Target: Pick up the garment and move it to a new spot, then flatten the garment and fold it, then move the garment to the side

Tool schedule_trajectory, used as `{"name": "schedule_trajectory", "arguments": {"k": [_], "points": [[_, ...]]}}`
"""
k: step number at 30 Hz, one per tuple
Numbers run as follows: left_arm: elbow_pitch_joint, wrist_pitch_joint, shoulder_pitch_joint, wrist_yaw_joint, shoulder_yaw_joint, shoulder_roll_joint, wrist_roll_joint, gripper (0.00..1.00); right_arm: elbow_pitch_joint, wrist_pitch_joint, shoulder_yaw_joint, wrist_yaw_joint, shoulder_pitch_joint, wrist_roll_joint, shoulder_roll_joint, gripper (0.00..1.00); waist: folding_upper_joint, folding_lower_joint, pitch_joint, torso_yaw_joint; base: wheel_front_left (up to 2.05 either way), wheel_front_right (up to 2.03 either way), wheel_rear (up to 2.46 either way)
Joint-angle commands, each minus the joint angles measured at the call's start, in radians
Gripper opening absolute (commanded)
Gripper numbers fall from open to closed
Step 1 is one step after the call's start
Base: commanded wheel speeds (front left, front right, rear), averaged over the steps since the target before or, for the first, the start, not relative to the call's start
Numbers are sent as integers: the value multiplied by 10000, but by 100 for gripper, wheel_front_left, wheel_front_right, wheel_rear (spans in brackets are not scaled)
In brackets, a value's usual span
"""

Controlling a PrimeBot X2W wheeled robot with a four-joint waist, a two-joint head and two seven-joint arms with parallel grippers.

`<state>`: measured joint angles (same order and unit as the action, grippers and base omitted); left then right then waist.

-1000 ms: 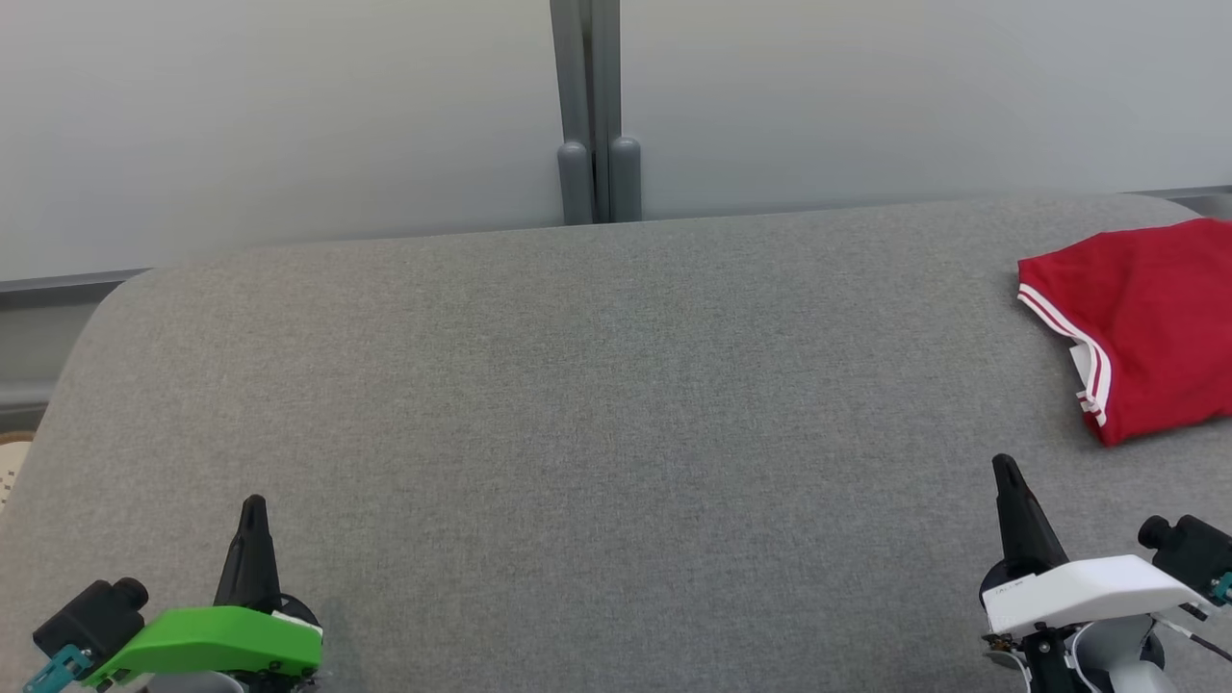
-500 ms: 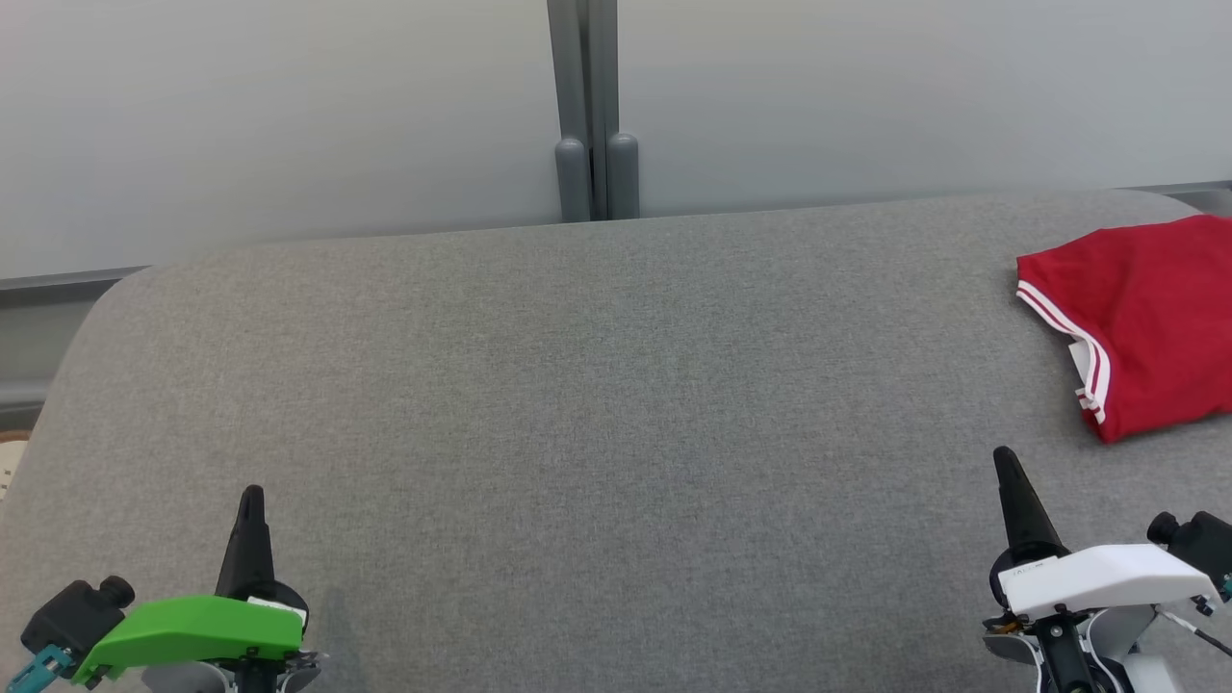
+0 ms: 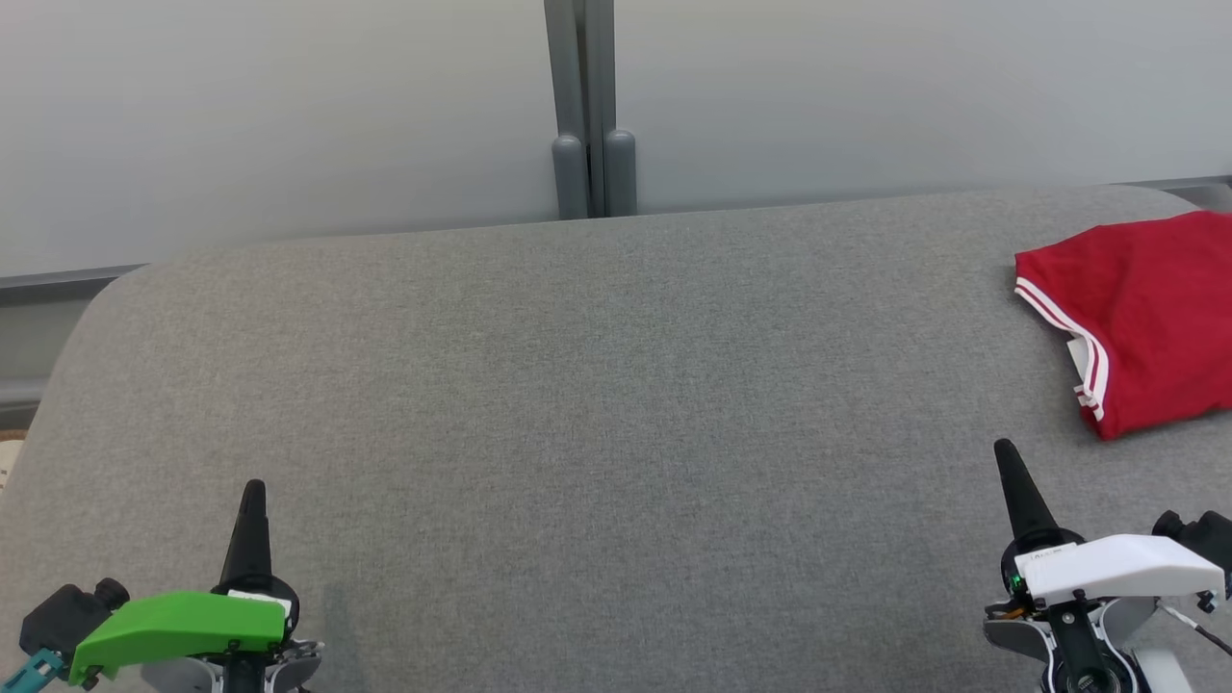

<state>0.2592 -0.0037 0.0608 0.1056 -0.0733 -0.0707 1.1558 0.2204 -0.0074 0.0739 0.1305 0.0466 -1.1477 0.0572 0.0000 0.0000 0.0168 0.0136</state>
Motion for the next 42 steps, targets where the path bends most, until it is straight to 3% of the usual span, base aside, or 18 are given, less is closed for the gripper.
{"name": "schedule_trajectory", "arguments": {"k": [1, 42], "points": [[-121, 67, 293, 67, -76, 2, 297, 0, -38, 91, 50, 6, 207, -287, 13, 0, 0, 0, -5, -3, 0, 0, 0], [-145, 956, 491, 229, -360, 159, 3643, 0, 191, 991, 343, 6, 582, -3690, -50, 0, 0, 0, -146, -99, 0, 0, 0]]}}
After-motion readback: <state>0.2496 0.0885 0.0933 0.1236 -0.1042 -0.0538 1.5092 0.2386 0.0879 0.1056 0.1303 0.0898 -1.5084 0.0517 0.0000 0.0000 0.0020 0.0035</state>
